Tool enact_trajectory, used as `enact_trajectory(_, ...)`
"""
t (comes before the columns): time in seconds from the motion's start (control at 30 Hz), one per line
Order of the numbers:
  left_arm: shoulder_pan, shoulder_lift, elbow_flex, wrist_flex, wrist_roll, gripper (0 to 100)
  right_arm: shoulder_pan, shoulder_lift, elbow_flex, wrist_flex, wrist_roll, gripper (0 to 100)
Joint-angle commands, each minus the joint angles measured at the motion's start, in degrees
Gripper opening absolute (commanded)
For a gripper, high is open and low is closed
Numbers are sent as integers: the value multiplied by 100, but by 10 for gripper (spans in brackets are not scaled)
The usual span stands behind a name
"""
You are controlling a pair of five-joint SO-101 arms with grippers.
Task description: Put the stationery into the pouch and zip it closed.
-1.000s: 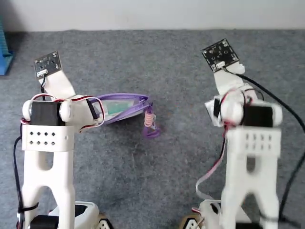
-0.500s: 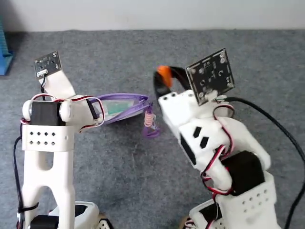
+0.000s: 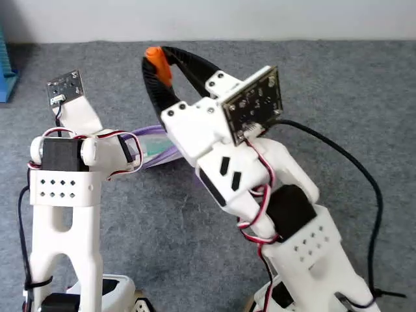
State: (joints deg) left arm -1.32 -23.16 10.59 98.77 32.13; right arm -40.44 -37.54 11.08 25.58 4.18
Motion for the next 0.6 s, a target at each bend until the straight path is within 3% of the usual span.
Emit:
enact_trajectory(0.0, -53, 158, 180, 79, 70, 13, -242, 66, -563, -259, 132, 8)
enact_trajectory(0.3, -53, 158, 180, 70, 70, 13, -295, 673, -668, -242, 141, 8)
enact_trajectory(0.57, -53, 158, 180, 70, 70, 13, -22, 673, -70, 497, 105, 8)
